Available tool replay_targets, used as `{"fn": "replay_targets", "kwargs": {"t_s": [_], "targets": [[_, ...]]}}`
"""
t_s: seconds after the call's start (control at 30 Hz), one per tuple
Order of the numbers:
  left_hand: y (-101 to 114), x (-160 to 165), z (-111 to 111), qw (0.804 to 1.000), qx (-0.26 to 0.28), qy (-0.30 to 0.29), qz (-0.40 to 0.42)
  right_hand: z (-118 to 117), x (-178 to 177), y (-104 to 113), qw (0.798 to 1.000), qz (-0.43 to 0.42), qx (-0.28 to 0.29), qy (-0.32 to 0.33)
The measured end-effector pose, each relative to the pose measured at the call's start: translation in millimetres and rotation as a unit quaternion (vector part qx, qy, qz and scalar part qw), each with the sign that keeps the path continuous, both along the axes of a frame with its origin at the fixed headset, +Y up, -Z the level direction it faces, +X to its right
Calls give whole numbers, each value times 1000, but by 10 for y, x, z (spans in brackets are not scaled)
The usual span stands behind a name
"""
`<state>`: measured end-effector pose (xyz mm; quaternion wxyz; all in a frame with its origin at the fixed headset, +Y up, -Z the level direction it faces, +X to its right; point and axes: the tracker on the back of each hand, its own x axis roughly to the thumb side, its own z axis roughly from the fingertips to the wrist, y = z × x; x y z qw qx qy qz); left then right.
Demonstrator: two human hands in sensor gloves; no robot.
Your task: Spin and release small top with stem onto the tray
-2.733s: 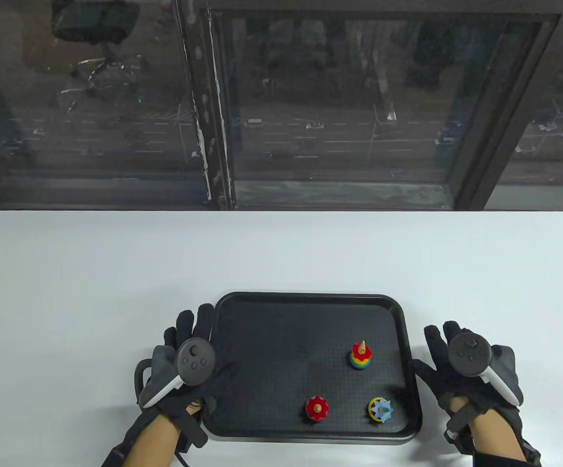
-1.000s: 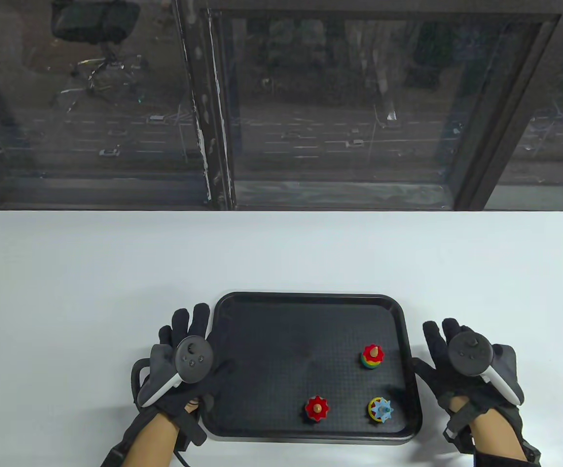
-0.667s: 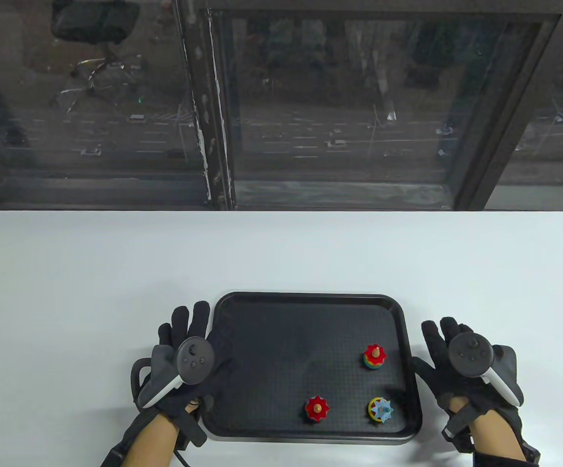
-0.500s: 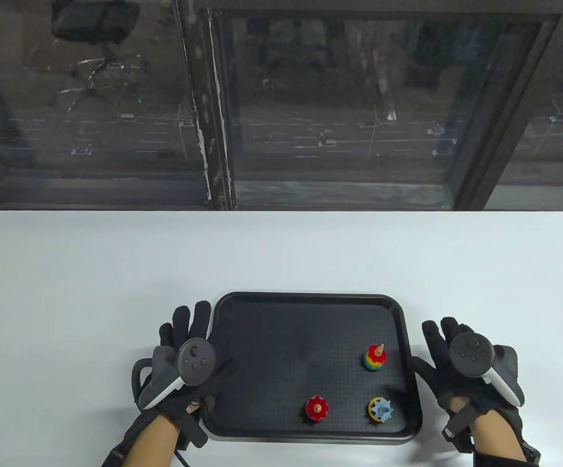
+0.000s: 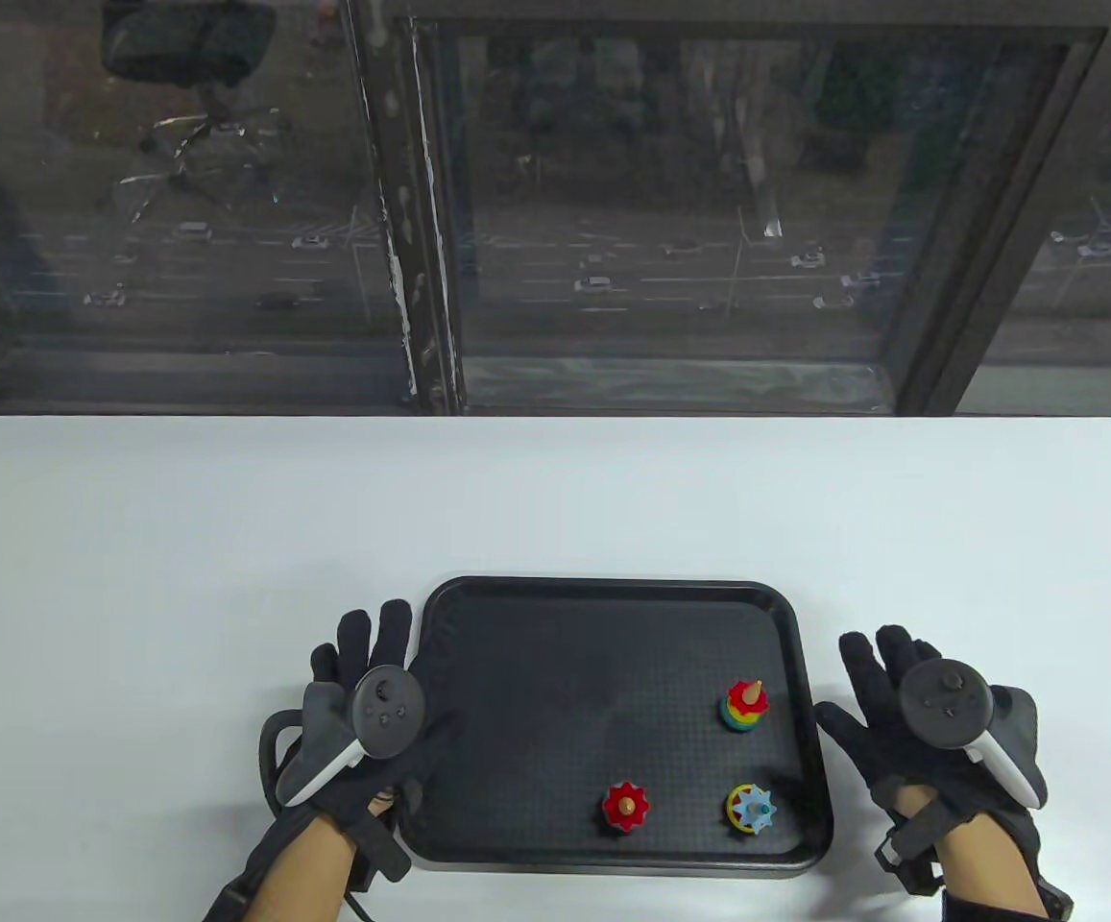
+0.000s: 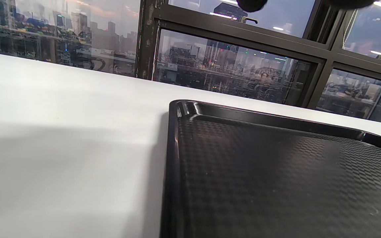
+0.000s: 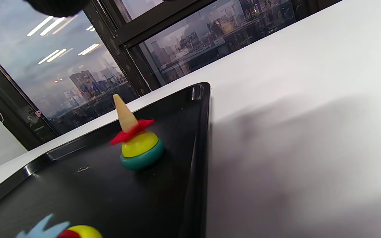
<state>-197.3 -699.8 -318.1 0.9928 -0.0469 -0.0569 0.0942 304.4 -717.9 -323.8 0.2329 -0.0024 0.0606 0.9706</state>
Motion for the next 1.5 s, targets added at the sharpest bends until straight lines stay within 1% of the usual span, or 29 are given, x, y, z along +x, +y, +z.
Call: {"fn": "replay_targets", "kwargs": {"t_s": [0.27, 0.5, 0.83, 1.5], "targets": [[-4, -31, -20, 1000, -11, 6, 10, -4, -10, 5, 1000, 3, -7, 0], [14, -45, -15, 1000, -4, 7, 17, 1, -6, 17, 1000, 2, -6, -1], [11, -41, -12, 1000, -11, 0, 21, -7, -109, 27, 999, 9, -19, 28], [-6, -39, -13, 1000, -12, -3, 25, 13, -141, 6, 999, 13, -32, 33]]}}
